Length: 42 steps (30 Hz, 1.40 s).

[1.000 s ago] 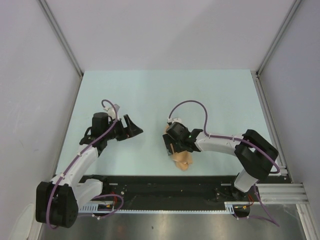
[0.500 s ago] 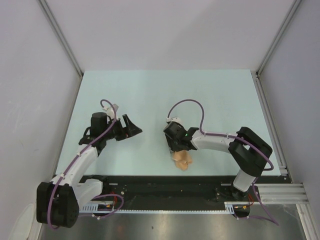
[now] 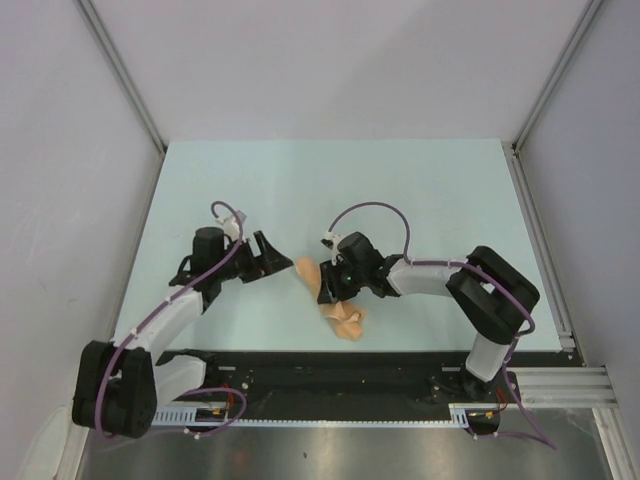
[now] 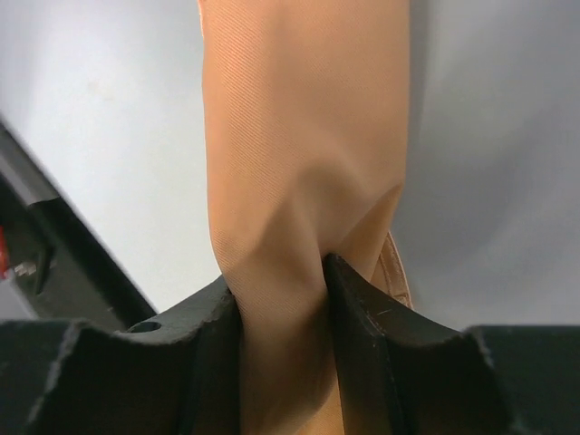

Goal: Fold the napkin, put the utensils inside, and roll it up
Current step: Roll the napkin with the utensil

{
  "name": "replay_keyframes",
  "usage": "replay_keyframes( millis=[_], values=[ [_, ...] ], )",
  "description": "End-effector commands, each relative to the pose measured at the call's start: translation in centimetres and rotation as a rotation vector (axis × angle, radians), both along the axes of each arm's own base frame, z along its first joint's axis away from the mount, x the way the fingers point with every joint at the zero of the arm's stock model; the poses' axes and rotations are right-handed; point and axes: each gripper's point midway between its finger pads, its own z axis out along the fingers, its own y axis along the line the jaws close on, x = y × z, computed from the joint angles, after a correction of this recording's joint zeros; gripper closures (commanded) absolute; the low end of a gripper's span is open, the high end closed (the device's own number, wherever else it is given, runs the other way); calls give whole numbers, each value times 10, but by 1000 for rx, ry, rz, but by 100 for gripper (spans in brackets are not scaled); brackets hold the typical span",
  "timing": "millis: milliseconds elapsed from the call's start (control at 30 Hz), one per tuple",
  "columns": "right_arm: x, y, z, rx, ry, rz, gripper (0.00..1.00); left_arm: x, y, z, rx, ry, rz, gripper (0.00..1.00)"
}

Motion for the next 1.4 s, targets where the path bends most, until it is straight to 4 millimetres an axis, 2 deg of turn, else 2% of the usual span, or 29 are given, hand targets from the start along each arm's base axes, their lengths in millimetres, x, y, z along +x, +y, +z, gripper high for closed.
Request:
replay_keyframes(
  millis=[0,67,267,467,533,600,700,733,767,833,867,900,933,1000,1033,1200,1233,1267,1367],
  values=[
    [-25,21,-4,171,113,173,59,11,-23,1,-41,-39,-34,12],
    [-22,25,1,228,119,190,59,11,-31,-12,-32,-7,-57,12],
    [-12,21,-7,248,148,186,60,7,-40,-44,18,69,-75,15],
    [-15,18,-9,235,147,193,61,3,-53,-67,48,109,-93,18],
    [-15,17,-9,224,146,187,60,1,-60,-70,39,111,-109,22],
    [-14,17,-5,218,127,190,53,1,-69,-74,33,120,-127,28],
    [-12,18,5,191,80,198,38,1,-73,-81,51,138,-139,45],
    [-14,14,2,148,81,186,34,2,-73,-82,53,141,-138,53],
    [-17,15,2,128,68,195,27,3,-72,-83,58,143,-135,55],
    [-15,13,4,66,20,190,22,4,-73,-83,60,143,-135,58],
    [-13,15,6,50,-6,187,14,4,-73,-83,59,144,-136,59],
    [-21,14,4,11,-13,201,11,4,-73,-83,59,144,-136,60],
    [-16,8,1,-53,-41,165,10,4,-73,-82,61,142,-138,61],
    [-18,8,0,-114,-83,150,5,5,-74,-80,62,135,-140,62],
    [-13,-2,-4,-192,-122,111,5,5,-73,-81,65,138,-139,62],
    [-10,-7,-8,-338,-224,69,4,5,-74,-78,61,133,-147,64],
    [-11,-13,-16,-394,-231,64,5,5,-74,-79,65,138,-147,64],
    [-11,-11,-16,-410,-242,64,7,6,-75,-77,62,132,-150,64],
    [-10,-23,-30,-525,-252,27,17,6,-76,-71,53,123,-154,60]
  ],
)
